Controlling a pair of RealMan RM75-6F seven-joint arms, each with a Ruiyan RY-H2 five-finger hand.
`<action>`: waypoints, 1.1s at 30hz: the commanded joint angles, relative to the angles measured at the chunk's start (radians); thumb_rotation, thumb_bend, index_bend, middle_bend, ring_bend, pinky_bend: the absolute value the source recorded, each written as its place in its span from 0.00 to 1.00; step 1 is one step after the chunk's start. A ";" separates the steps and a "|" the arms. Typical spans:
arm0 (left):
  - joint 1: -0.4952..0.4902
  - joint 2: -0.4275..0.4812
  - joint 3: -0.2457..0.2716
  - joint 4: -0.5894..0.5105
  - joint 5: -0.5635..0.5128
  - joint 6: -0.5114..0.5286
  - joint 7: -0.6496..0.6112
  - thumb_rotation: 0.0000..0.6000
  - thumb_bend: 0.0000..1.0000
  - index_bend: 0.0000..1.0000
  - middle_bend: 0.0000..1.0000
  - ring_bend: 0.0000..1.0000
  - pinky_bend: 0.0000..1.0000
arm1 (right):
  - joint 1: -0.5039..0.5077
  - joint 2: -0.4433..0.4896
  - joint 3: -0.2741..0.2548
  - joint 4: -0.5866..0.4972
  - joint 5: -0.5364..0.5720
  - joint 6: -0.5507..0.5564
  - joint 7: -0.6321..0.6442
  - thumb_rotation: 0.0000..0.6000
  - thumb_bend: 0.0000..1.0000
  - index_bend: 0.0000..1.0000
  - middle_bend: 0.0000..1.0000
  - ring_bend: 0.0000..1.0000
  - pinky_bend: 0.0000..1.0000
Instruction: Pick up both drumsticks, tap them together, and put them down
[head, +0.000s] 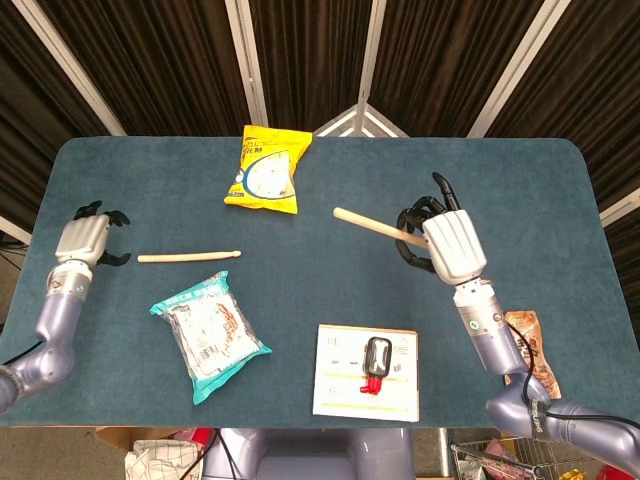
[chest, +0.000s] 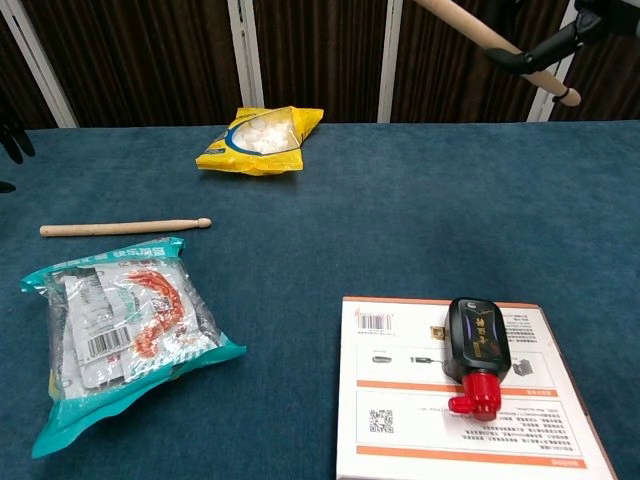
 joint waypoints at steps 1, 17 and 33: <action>-0.036 -0.060 0.011 0.063 -0.040 -0.006 0.031 1.00 0.40 0.33 0.31 0.00 0.00 | -0.005 0.004 -0.002 0.003 0.001 0.004 -0.005 1.00 0.43 0.68 0.62 0.36 0.00; -0.081 -0.222 0.034 0.207 -0.017 -0.033 0.017 1.00 0.42 0.38 0.36 0.00 0.00 | -0.033 -0.004 -0.009 0.027 0.024 0.024 -0.013 1.00 0.43 0.69 0.62 0.36 0.00; -0.087 -0.254 0.054 0.189 0.017 -0.014 0.037 1.00 0.43 0.41 0.43 0.00 0.00 | -0.045 -0.013 -0.007 0.039 0.031 0.036 -0.017 1.00 0.43 0.70 0.62 0.36 0.00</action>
